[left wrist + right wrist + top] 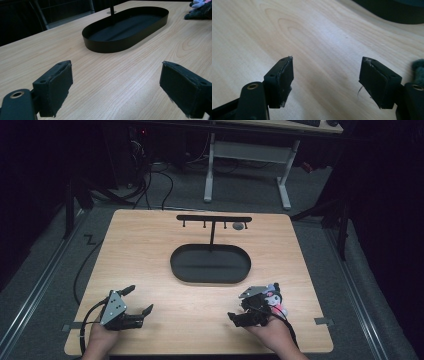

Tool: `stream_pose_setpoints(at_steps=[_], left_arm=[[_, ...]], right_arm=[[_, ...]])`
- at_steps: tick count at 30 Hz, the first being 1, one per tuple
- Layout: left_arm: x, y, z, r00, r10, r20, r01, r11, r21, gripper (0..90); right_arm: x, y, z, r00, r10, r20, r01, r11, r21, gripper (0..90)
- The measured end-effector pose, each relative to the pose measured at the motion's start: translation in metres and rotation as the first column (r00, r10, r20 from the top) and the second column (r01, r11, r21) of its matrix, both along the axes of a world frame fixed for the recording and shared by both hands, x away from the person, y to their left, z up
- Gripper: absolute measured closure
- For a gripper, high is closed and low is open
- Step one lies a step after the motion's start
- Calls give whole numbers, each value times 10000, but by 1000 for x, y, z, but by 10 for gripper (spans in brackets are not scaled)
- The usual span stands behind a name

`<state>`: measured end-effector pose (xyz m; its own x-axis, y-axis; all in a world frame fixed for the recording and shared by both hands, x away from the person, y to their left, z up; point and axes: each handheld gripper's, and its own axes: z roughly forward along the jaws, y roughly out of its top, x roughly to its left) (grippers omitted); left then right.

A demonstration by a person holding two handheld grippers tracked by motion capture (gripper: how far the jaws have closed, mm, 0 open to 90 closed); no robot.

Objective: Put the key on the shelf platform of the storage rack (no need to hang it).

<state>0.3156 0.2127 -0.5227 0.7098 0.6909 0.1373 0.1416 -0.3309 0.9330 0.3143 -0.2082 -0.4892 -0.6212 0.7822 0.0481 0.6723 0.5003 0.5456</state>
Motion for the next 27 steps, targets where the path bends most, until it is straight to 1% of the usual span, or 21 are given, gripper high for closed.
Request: stream_pose_setpoints(at_steps=[1, 2, 3, 4, 5, 6, 7, 8, 9, 10, 13, 14, 15, 16, 17, 22, 26, 27], left_arm=[[0, 0, 0, 10000, -12, -11, 12, 10000, 28, 118], [0, 0, 0, 10000, -24, -13, 24, 10000, 35, 118], [0, -1, -1, 10000, -27, -5, 27, 10000, 37, 118], [0, -1, -1, 10000, -27, -5, 27, 10000, 37, 118], [0, -1, -1, 10000, -38, -12, 38, 10000, 60, 118], [0, -1, -1, 10000, -31, -22, 31, 10000, 73, 118], [0, -1, -1, 10000, -57, -60, 57, 9999, 113, 118], [0, -1, -1, 10000, -57, -60, 57, 9999, 113, 118], [0, -2, -1, 10000, -63, -60, 64, 9999, 128, 118], [0, -2, -2, 10000, -47, -23, 47, 9999, 122, 118], [-1, -3, -1, 10000, -68, -14, 68, 9999, 130, 118], [-1, -3, -1, 10000, -68, -14, 68, 9999, 130, 118], [-1, -3, -1, 10000, -73, -6, 73, 9999, 117, 118], [-1, -3, -1, 10000, -91, -20, 92, 9999, 126, 118], [-1, -3, -1, 10000, -94, -13, 94, 9998, 150, 118], [-1, -2, -2, 10000, -81, -30, 82, 9998, 160, 118], [0, -2, -2, 10000, -61, -22, 61, 9999, 146, 118], [0, -1, -2, 10000, -64, -30, 64, 9999, 156, 118]], right_arm=[[0, 2, 1, 9997, 165, -181, -169, 9996, -233, 276], [0, 2, 1, 9997, 165, -181, -169, 9996, -233, 276], [0, 3, 2, 9991, 260, -347, -275, 9988, -416, 276], [0, 3, 2, 9991, 260, -347, -275, 9988, -416, 276], [0, 3, 3, 9986, 320, -419, -342, 9980, -531, 277], [1, 4, 4, 9971, 368, -665, -416, 9965, -726, 277], [1, 4, 4, 9961, 406, -780, -470, 9955, -822, 277], [1, 4, 4, 9961, 406, -780, -470, 9955, -822, 277], [2, 4, 4, 9953, 391, -891, -475, 9944, -942, 276], [2, 5, 4, 9945, 394, -971, -488, 9941, -965, 275], [5, 5, 4, 9901, 336, -1362, -492, 9924, -1128, 276], [5, 5, 4, 9901, 336, -1362, -492, 9924, -1128, 276], [5, 6, 3, 9887, 282, -1470, -469, 9909, -1258, 276], [5, 6, 3, 9887, 282, -1470, -469, 9909, -1258, 276], [6, 6, 4, 9883, 306, -1492, -513, 9893, -1364, 278], [8, 7, 6, 9867, 396, -1578, -631, 9872, -1464, 279], [10, 7, 8, 9849, 328, -1701, -601, 9856, -1579, 279], [12, 7, 10, 9834, 399, -1769, -704, 9831, -1691, 279]])
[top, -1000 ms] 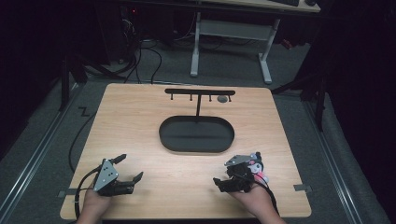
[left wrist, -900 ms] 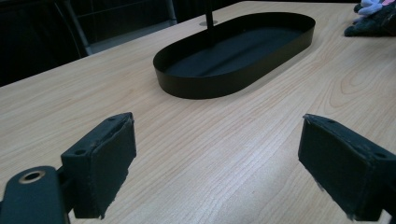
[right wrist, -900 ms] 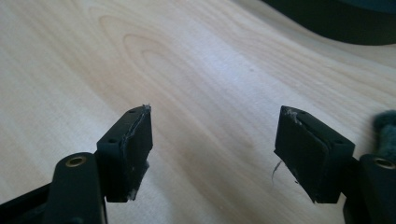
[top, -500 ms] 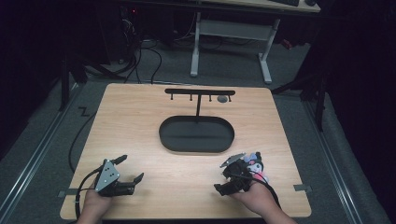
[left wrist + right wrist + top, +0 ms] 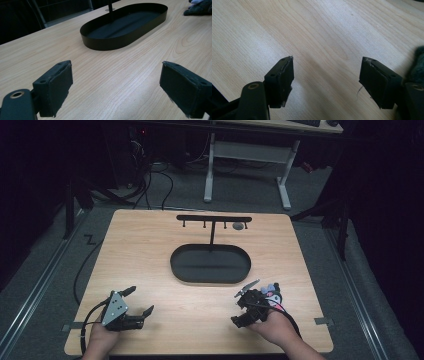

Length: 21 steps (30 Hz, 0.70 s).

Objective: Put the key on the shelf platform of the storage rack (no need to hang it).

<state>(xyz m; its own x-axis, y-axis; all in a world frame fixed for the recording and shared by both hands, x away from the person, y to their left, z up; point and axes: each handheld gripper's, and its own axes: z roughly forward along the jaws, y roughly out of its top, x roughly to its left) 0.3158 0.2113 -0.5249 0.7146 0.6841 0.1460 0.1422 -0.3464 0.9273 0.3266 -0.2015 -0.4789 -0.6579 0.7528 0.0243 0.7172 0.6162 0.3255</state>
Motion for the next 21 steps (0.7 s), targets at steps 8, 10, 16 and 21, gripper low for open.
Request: stream_pose_setpoints(at_steps=[8, 10, 16, 21], left_arm=[[1, 0, 0, 10000, 6, -6, -6, 10000, 10, 118], [1, 0, 0, 10000, -2, -16, 2, 10000, 3, 118], [1, 0, 1, 10000, -43, 10, 43, 10000, -28, 119], [1, 0, 0, 10000, -62, -50, 62, 10000, -21, 123]], right_arm=[[6, 1, 7, 9978, 223, -621, -260, 9980, -582, 278], [6, 1, 7, 9973, 184, -709, -230, 9976, -650, 278], [8, 2, 7, 9924, 74, -1229, -206, 9940, -1071, 275], [9, 2, 7, 9893, 31, -1456, -242, 9894, -1431, 268]])
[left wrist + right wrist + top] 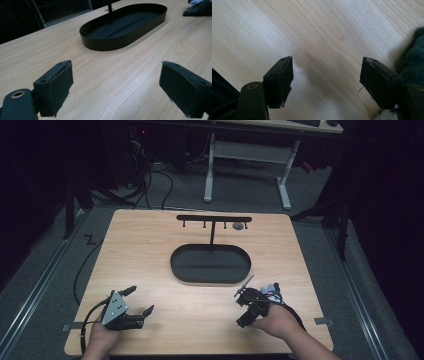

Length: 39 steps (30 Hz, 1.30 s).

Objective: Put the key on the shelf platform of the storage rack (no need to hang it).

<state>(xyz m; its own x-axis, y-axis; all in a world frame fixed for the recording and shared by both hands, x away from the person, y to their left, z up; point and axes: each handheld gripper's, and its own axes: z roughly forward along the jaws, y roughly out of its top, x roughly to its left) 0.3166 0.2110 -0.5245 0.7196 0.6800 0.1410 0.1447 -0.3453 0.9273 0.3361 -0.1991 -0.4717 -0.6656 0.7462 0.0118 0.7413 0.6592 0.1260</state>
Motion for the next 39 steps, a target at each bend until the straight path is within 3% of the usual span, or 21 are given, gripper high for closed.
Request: stream_pose_setpoints(at_steps=[7, 10, 11, 13, 18, 20, 27, 39], left_arm=[[-1, 0, 0, 10000, -37, -41, 37, 10000, 18, 124], [-1, 0, 0, 10000, -57, -77, 57, 10000, 0, 128], [-1, 0, -1, 9999, -75, -93, 75, 10000, 0, 132], [-1, 0, -1, 9999, -101, -120, 101, 9999, 19, 133], [0, -1, -1, 9999, -97, -127, 97, 10000, 15, 133], [0, -1, -1, 9999, -95, -118, 95, 10000, 5, 133], [0, -1, -2, 9998, -122, -168, 123, 9999, 51, 133], [0, -1, -2, 9998, -117, -173, 119, 9999, 71, 133]], right_arm=[[4, -6, 14, 9996, -68, 284, 71, 9999, -91, 237], [4, -11, 23, 9984, -319, 465, 321, 9995, -33, 223], [3, -16, 29, 9957, -796, 480, 801, 9968, -84, 209], [5, -20, 31, 9964, -558, 634, 565, 9984, -89, 197], [8, -45, 45, 9859, -1245, 1122, 1288, 9912, -315, 121], [8, -53, 46, 9818, -1537, 1116, 1584, 9868, -337, 106], [9, -73, 43, 9736, -2037, 1031, 2083, 9774, -367, 93], [3, -88, 19, 9685, -2396, 675, 2424, 9695, -359, 112]])
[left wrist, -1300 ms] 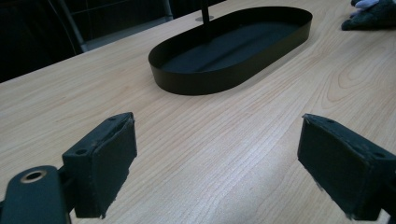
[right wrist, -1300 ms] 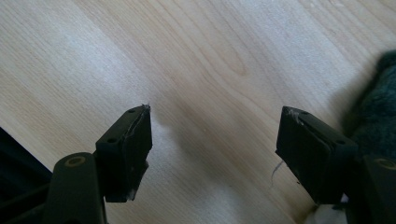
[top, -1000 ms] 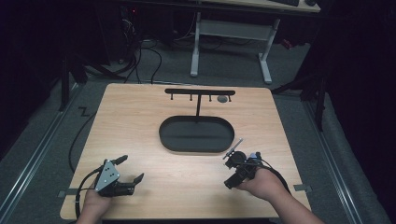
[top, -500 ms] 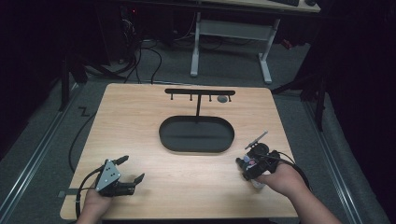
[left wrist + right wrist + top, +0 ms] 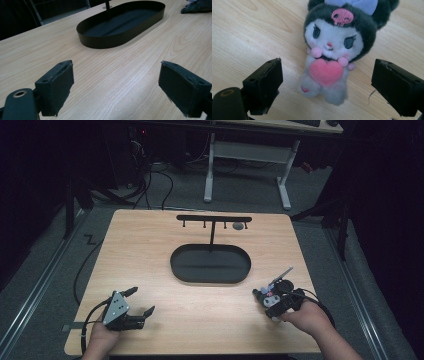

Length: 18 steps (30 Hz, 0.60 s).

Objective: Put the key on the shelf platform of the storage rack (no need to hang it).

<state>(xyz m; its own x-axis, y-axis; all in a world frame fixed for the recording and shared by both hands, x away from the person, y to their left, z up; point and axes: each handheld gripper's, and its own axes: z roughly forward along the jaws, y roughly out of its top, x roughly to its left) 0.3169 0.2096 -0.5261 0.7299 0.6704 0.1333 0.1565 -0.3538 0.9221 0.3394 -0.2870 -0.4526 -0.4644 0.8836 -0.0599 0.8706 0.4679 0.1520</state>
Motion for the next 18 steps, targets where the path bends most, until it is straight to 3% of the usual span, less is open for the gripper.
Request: stream_pose_setpoints(at_steps=[11, 18], left_arm=[[0, 0, 0, 10000, 0, -13, 0, 10000, 16, 133], [0, 0, 0, 10000, 3, -17, -3, 10000, 27, 133]], right_arm=[[-5, -7, -18, 9994, -263, -236, 272, 9988, 405, 155], [-7, -9, -25, 9987, -294, -406, 308, 9989, 347, 196]])
